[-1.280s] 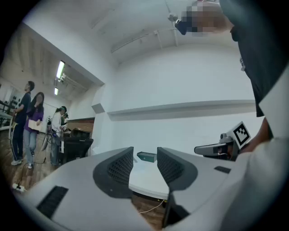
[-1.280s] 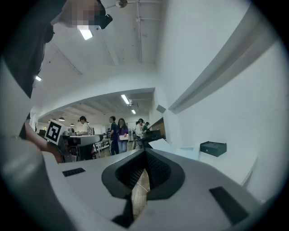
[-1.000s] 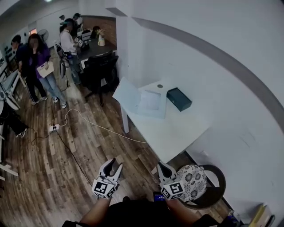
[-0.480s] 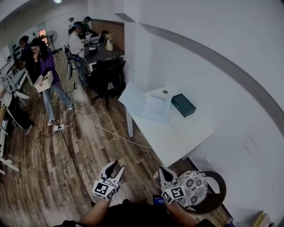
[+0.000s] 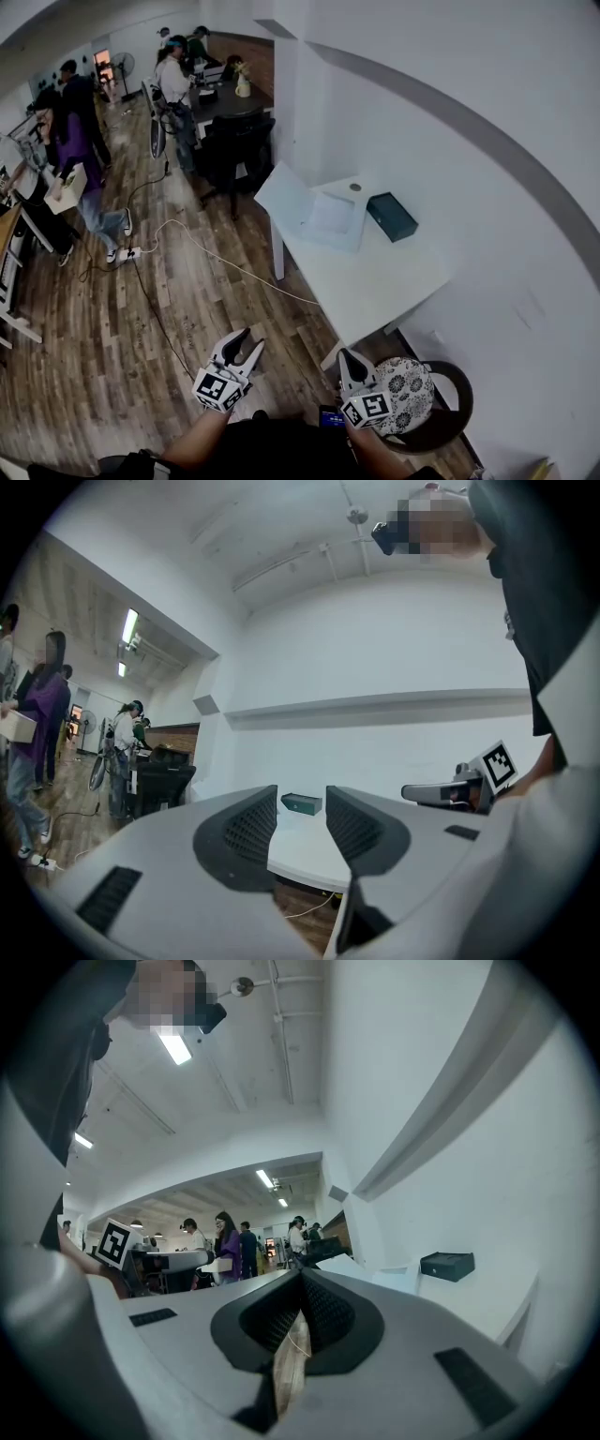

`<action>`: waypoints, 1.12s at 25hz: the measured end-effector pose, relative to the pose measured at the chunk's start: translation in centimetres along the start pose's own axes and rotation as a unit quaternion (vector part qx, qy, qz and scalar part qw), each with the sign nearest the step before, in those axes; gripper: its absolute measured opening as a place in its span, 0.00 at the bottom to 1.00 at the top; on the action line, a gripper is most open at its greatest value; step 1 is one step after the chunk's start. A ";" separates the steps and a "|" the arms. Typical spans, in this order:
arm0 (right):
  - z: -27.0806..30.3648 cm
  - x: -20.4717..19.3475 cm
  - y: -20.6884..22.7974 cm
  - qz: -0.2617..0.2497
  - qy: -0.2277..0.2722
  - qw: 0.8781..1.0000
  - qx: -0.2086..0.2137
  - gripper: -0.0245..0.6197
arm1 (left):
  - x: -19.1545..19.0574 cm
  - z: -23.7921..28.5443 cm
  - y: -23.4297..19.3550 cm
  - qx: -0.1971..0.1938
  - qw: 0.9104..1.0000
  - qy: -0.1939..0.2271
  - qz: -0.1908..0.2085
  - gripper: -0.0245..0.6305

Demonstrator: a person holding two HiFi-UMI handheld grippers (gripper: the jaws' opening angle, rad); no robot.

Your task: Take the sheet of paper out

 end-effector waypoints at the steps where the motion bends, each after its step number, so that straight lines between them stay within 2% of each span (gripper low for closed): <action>1: -0.3 -0.2 0.3 0.003 0.000 1.000 -0.001 0.06 | -0.1 0.1 0.3 0.001 1.000 -0.002 -0.003 0.26; 15: -2.2 -2.0 3.5 0.023 -0.007 1.000 0.006 0.06 | -1.0 2.0 2.9 0.007 1.000 -0.012 -0.005 0.26; 23: 1.6 -2.5 5.2 0.024 -0.022 0.999 0.006 0.06 | -2.0 4.9 -0.2 0.012 1.000 -0.012 -0.013 0.26; 28: 6.3 -1.7 7.1 0.018 -0.029 0.999 0.003 0.06 | -2.5 8.5 -4.1 0.010 1.000 -0.011 -0.021 0.26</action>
Point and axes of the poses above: the fingertips, and each gripper's own axes: z forward along the fingers, y to its right, x out of its top, the point moved 9 cm from there along -z, backward along the fingers, and after that the axes turned 6 degrees about -y, right-handed, at the moved point
